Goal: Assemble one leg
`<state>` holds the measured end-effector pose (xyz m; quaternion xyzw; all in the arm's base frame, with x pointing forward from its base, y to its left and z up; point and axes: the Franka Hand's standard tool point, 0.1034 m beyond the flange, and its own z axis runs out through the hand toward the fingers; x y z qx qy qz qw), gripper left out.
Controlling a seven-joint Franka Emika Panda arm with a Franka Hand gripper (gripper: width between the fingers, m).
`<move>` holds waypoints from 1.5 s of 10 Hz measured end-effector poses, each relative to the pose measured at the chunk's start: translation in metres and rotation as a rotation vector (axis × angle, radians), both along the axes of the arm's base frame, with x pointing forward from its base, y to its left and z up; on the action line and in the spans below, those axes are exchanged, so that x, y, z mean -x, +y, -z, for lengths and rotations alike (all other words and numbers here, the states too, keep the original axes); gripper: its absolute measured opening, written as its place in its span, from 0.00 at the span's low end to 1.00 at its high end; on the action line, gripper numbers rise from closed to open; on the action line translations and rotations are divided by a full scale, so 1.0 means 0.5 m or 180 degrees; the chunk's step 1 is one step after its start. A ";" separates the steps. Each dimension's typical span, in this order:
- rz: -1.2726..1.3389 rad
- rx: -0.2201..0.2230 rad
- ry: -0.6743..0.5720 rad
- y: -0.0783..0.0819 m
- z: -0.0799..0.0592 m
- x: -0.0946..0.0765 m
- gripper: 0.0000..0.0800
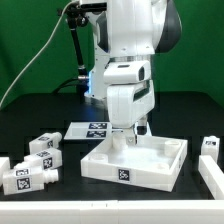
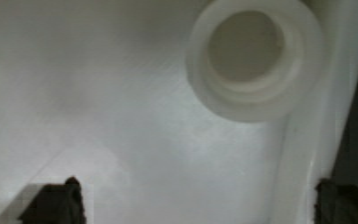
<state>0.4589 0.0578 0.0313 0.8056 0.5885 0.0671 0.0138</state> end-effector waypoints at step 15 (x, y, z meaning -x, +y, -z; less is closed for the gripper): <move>0.0065 -0.0057 0.0101 0.045 0.045 0.057 0.81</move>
Offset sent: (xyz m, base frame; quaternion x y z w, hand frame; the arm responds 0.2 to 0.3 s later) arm 0.0000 0.0000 0.0000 0.0000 0.0000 0.0000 1.0000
